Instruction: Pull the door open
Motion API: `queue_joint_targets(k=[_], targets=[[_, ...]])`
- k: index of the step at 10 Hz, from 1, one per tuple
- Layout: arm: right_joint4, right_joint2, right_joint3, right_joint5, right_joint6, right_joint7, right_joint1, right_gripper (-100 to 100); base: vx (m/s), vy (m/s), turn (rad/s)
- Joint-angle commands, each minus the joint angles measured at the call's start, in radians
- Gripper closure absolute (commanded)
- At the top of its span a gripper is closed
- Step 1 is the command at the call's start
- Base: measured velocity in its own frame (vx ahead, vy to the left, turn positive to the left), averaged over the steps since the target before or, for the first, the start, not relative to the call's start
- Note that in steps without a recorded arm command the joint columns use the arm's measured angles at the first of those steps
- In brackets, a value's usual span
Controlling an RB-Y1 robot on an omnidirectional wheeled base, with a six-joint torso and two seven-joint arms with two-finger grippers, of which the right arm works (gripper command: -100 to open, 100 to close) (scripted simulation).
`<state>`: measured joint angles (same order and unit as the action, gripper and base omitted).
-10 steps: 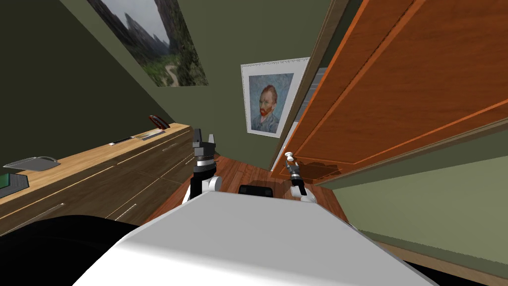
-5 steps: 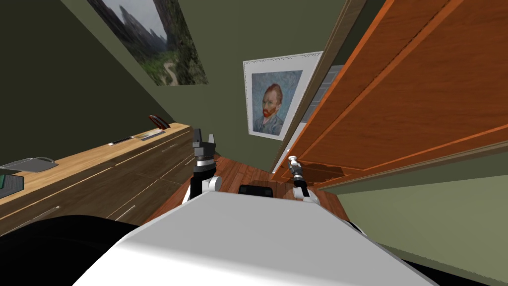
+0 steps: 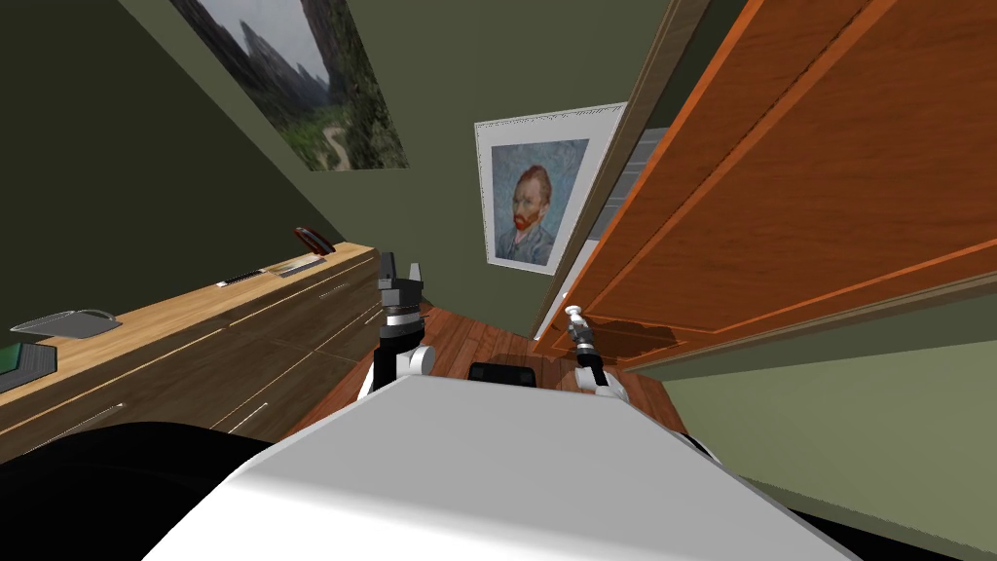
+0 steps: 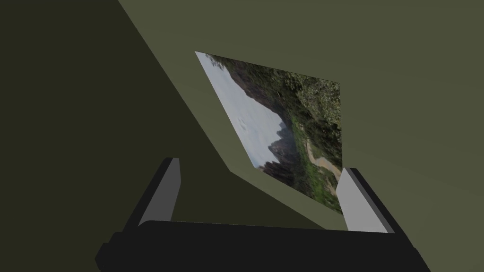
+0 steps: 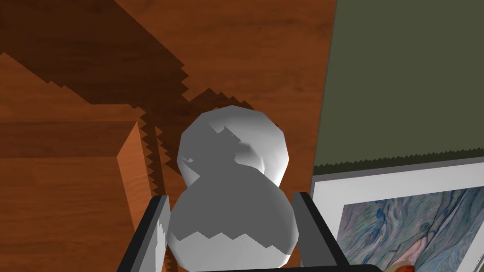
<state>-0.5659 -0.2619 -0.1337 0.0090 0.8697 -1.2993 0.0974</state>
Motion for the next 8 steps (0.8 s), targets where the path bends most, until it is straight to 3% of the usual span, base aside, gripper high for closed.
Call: queue_joint_targets(k=[1, 8], targets=[[0.0, 0.003, 0.001, 0.0, 0.002, 0.001, 0.0, 100, 0.0, 0.0, 0.0], [-0.004, -0.004, 0.012, -0.018, 0.0, 0.154, -0.004, 100, -0.011, -0.008, 0.016]])
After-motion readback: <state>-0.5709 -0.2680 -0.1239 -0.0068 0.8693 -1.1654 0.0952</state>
